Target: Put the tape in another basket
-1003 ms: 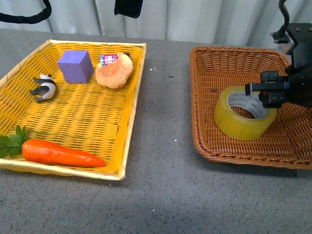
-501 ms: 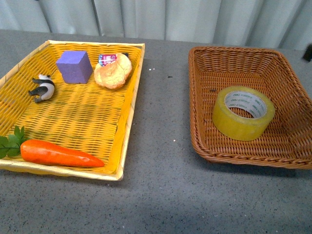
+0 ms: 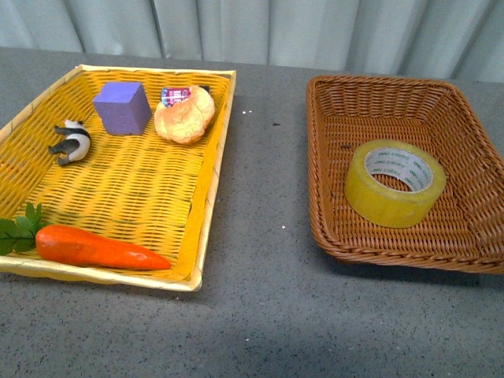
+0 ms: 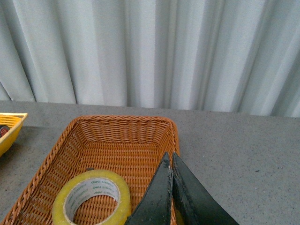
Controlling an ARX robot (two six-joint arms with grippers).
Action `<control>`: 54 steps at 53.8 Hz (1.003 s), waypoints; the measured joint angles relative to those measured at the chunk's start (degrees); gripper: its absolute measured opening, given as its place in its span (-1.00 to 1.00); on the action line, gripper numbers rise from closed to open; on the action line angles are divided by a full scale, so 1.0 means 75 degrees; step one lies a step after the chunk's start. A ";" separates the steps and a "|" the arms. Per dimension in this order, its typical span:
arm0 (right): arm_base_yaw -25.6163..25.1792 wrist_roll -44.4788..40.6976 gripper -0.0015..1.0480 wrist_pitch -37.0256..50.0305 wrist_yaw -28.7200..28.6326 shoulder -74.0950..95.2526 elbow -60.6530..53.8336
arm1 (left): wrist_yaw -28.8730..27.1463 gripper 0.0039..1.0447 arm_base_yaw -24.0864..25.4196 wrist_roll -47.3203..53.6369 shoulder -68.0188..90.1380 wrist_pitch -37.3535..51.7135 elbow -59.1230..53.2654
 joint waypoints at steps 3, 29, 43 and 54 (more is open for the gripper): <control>0.0000 0.0003 -0.98 -0.0259 0.0003 -0.0434 -0.0172 | 0.0067 -0.93 0.0070 0.0000 -0.0289 -0.0096 -0.0219; 0.0000 0.0012 -0.98 -0.3249 -0.0023 -0.4057 -0.0764 | 0.0708 -0.93 0.0734 -0.0003 -0.2556 -0.1294 -0.1323; 0.0000 0.0012 -0.98 -0.4657 -0.0023 -0.5700 -0.0935 | 0.0711 -0.93 0.0734 -0.0003 -0.4232 -0.2707 -0.1472; 0.0000 0.0012 -0.98 -0.5534 -0.0023 -0.6668 -0.0953 | 0.0711 -0.93 0.0734 -0.0003 -0.5234 -0.3614 -0.1478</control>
